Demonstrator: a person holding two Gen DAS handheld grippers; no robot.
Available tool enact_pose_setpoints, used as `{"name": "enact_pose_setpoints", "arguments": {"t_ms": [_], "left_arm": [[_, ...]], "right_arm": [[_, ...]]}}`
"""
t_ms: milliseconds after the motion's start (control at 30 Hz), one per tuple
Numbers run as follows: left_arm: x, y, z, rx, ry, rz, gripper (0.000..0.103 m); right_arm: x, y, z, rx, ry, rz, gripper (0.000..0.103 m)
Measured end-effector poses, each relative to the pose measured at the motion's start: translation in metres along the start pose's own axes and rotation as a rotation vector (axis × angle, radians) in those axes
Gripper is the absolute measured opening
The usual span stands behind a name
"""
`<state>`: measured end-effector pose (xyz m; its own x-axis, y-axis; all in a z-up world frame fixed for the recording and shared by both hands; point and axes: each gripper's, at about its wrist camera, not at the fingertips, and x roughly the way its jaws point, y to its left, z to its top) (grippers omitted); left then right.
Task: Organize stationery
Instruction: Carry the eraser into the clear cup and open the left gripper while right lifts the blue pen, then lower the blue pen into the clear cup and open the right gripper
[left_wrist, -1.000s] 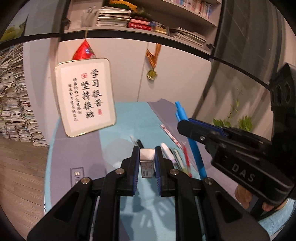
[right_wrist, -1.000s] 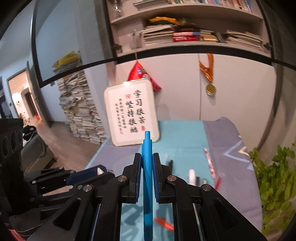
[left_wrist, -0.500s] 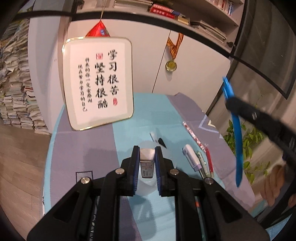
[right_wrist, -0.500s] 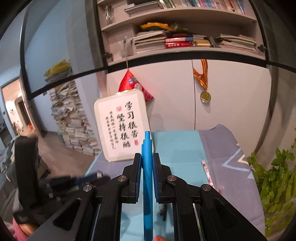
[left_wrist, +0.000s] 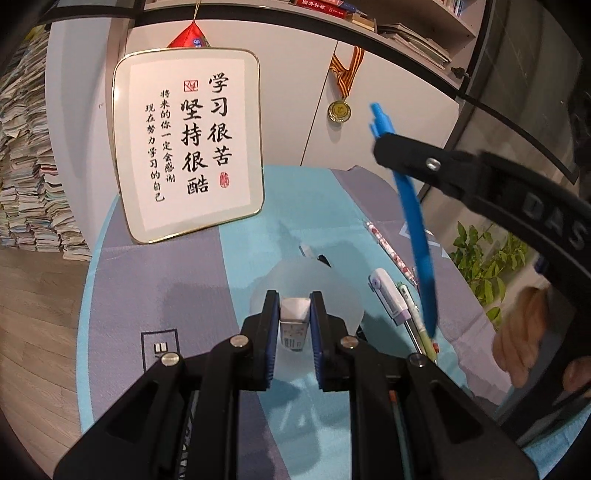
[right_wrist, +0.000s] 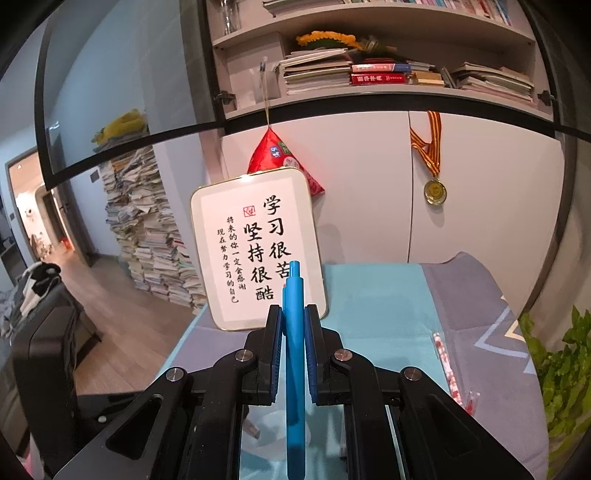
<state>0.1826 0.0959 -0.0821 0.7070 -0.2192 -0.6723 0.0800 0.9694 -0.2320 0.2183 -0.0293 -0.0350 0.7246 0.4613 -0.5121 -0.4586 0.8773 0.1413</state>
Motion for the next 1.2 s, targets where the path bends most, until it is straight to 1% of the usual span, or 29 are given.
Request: {"name": "enact_pose_setpoints", "arguments": {"t_ms": [233,400,467,600,700,767,967,1200], "left_arm": [[-0.009,0.003,-0.004,-0.007,-0.021,-0.012,0.014],[-0.008,0.004,-0.004,-0.005,-0.026,-0.016,0.015],[-0.007,0.004,-0.003,-0.008,-0.023,-0.019,0.015],[-0.013,0.006,-0.004,-0.014,-0.043,-0.019,0.018],[-0.022,0.013,-0.006,-0.035,-0.067,-0.007,0.019],[-0.026,0.019,-0.009,-0.047,-0.074,-0.002,0.019],[-0.029,0.031,-0.014,-0.088,-0.073,0.013,0.019],[-0.035,0.035,-0.022,-0.08,-0.071,0.042,0.02]], "right_arm": [[0.019,0.008,-0.001,-0.018,0.016,0.001,0.011],[0.022,0.01,-0.002,-0.024,0.017,0.008,0.011],[0.02,0.009,-0.002,-0.016,0.003,0.01,0.011],[0.014,0.007,0.0,-0.014,-0.025,0.002,0.011],[0.016,0.008,-0.001,-0.018,-0.008,0.013,0.011],[0.014,0.008,-0.001,-0.013,-0.013,0.027,0.011],[0.012,0.017,0.001,-0.037,-0.075,0.046,0.011],[0.036,0.018,-0.004,-0.017,-0.042,0.039,0.011]]}}
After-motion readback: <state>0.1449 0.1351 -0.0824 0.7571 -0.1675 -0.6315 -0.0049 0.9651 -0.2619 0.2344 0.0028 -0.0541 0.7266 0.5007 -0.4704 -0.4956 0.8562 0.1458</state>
